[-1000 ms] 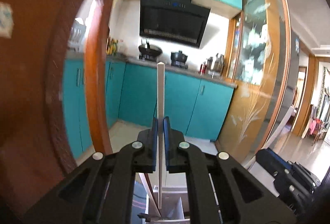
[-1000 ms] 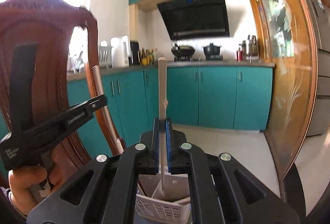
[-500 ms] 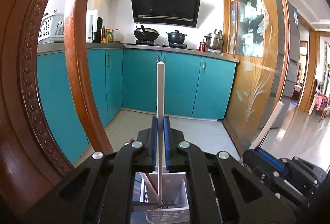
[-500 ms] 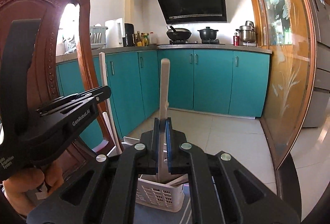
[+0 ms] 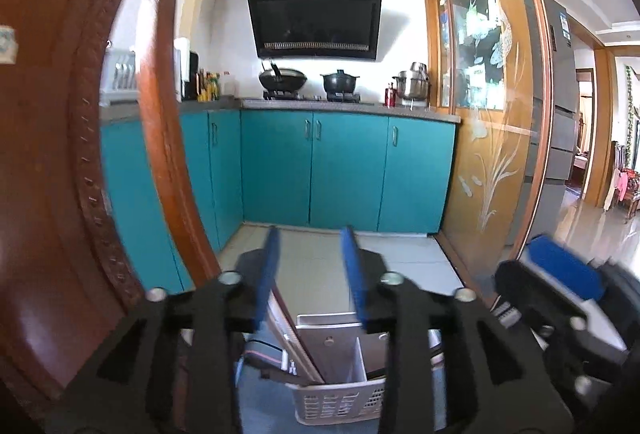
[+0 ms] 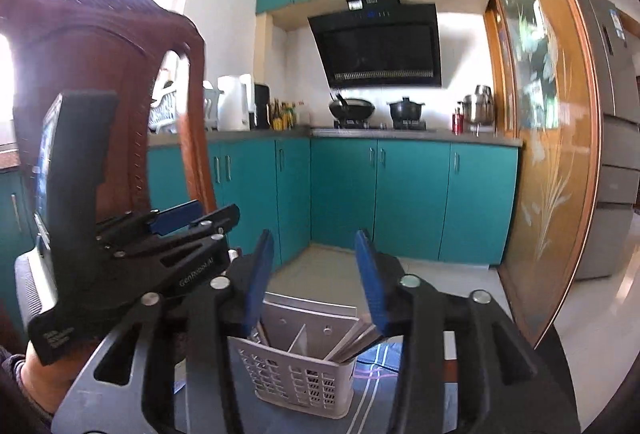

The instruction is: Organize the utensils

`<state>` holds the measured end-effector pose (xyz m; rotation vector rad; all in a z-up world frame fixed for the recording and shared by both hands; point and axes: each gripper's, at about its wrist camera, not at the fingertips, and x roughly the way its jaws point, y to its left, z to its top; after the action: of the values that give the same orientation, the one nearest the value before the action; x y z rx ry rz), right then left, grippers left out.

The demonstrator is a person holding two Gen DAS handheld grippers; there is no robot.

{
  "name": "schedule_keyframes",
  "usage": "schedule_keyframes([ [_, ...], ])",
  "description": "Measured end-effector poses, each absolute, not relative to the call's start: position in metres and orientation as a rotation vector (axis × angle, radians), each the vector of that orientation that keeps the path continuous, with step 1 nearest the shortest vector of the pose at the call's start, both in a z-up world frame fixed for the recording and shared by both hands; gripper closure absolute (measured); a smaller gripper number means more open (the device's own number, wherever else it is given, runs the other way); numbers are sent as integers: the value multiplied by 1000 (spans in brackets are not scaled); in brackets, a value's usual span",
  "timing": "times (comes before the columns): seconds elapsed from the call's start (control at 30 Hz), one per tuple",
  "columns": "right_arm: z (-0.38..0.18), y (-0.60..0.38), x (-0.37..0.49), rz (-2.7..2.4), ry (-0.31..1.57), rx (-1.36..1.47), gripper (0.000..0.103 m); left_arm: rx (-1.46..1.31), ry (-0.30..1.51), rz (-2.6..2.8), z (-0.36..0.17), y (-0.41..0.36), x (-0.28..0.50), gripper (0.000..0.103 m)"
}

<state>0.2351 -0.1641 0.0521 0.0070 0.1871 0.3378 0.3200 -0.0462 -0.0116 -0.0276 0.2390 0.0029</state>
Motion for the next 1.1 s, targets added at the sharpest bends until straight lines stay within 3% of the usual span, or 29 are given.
schedule_keyframes([
  [0.23,34,-189,176,283,199,13,35,5,203,5,-10,-45,269,46],
  [0.43,8,-202,126,173,295,17,15,68,219,-17,-36,-48,203,16],
  [0.53,4,-197,99,108,331,-10,5,107,274,-1,-56,-48,170,9],
  [0.63,5,-191,72,66,344,-28,4,100,302,11,-65,-44,142,3],
  [1.1,33,-180,0,55,287,-44,3,74,259,102,-43,-25,47,3],
])
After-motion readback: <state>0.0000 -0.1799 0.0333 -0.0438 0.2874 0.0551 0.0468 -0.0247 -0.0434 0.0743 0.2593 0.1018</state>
